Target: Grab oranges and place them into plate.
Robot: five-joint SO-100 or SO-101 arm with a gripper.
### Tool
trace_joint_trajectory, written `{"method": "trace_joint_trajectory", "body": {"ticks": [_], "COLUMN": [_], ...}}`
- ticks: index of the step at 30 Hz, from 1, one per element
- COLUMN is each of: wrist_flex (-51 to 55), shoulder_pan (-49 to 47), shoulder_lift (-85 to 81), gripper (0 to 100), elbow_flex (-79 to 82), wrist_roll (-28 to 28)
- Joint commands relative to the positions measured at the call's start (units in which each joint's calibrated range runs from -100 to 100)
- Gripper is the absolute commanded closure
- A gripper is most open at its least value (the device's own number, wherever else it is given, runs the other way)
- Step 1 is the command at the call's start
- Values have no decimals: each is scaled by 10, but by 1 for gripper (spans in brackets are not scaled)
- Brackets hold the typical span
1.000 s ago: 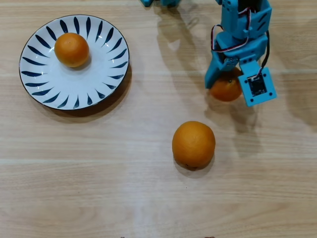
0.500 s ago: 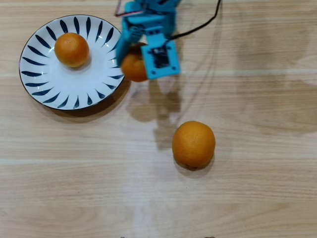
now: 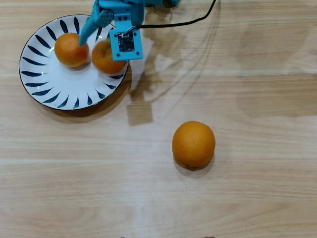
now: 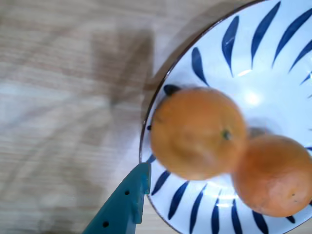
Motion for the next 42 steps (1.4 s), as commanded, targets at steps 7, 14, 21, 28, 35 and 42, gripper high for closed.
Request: {"method": "trace_joint_trajectory", "body": {"ticks": [7,14,21,28,35,42], "wrist_flex": [-15,-35,-158,-264,-425,-536], "shoulder_pan": [-22,-113,-199,-268,-328,-340], "shoulder_lift": [-30,-19,20,61,144,263], "gripper": [45,73,74,71,50,48], "elbow_flex": [-12,-89,-94,-93,-100,-141], "wrist_roll": [3,-46,-94,-134,-160,-174]}}
